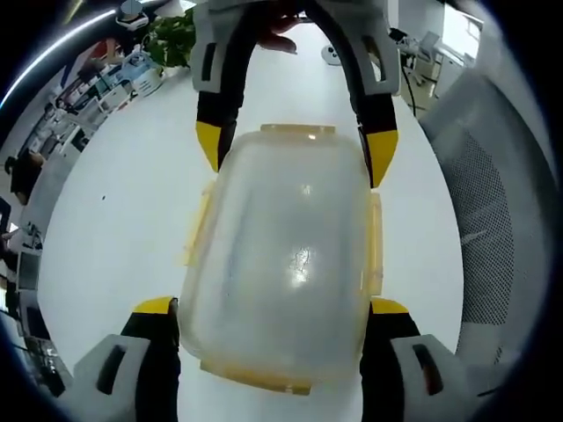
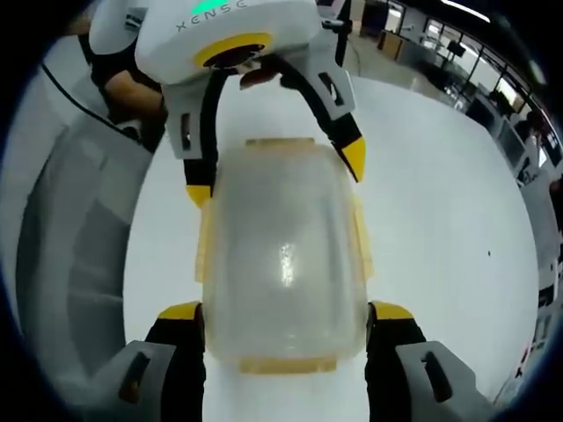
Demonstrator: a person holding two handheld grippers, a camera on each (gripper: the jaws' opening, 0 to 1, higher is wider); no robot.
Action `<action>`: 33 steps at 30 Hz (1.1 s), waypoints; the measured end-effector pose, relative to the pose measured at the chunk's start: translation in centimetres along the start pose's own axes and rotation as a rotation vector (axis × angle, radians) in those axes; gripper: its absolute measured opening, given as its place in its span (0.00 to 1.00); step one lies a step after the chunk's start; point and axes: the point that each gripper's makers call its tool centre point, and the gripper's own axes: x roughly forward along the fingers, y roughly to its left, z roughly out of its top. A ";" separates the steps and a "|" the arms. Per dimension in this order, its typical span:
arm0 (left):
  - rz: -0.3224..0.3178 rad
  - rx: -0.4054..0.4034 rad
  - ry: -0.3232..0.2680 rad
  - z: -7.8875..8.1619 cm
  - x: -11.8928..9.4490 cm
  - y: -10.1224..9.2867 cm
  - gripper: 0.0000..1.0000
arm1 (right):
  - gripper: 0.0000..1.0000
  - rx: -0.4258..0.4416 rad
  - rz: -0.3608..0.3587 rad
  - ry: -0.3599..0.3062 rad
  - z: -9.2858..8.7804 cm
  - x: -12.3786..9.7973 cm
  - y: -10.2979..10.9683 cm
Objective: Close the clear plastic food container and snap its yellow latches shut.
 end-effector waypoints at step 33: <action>0.005 -0.010 0.003 0.2 0.6 3.0 0.87 | 0.75 -0.011 0.007 -0.026 0.3 -0.1 -3.0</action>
